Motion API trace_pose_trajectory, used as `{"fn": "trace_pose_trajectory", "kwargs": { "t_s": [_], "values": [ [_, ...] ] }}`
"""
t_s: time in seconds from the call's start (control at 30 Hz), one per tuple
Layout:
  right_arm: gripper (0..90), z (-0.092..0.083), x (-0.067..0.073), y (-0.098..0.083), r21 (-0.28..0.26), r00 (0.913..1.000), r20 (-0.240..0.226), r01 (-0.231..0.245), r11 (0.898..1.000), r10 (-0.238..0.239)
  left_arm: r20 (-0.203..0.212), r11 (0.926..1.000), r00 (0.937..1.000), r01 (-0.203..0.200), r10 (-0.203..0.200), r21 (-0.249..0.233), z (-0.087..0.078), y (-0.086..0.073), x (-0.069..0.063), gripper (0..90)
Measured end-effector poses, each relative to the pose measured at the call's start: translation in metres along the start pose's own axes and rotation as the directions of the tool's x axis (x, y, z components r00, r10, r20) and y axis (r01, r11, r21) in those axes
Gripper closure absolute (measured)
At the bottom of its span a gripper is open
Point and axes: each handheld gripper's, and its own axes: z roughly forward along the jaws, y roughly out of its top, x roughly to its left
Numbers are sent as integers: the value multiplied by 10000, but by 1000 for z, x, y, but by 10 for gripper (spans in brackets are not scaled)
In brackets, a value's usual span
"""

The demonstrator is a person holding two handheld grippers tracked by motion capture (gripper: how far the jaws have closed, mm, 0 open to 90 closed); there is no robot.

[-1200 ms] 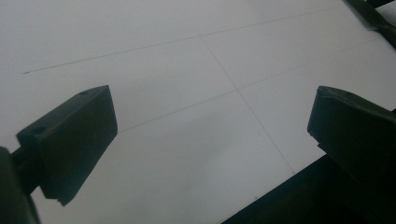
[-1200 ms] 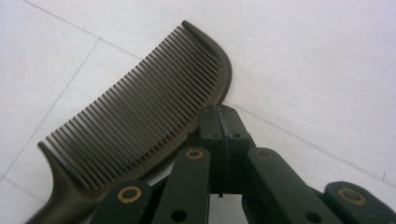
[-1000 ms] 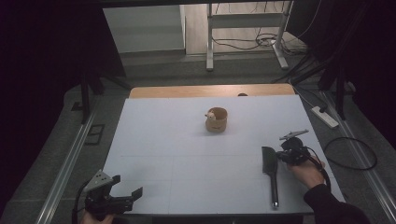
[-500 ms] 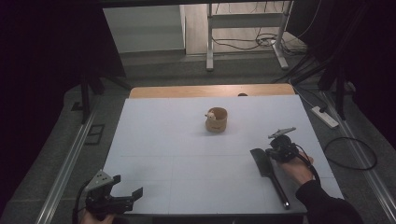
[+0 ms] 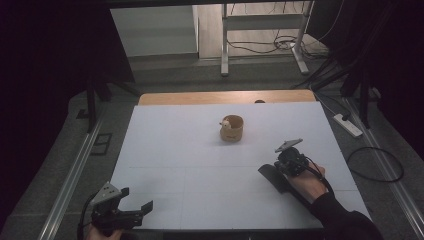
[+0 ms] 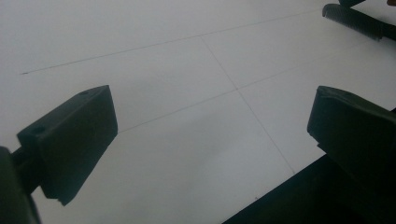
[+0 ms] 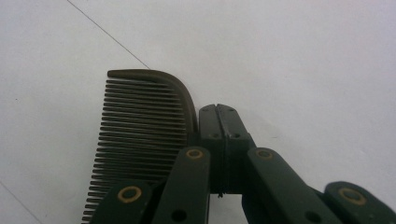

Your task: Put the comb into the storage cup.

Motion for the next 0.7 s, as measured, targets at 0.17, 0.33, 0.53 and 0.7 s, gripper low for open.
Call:
{"fn": "trace_pose_trajectory", "kwargs": {
  "t_s": [0.17,0.33,0.53,0.7],
  "values": [
    [900,-10,-4,-1,-426,9996,-116,-252,9988,247,-14,10000,10000,-40,40,-33,0,0,0,17],
    [864,-25,-5,-7,-784,9984,-280,-511,9956,490,3,10000,10000,-80,80,-54,-1,0,-1,18],
    [717,-39,-4,-17,-940,9955,-586,-799,9924,746,3,9999,10000,-89,89,-48,-1,0,-1,18],
    [594,-53,-5,-29,-990,9920,-699,-1113,9888,1047,12,10000,10000,-64,64,-56,-1,0,-1,18]
  ]
}}
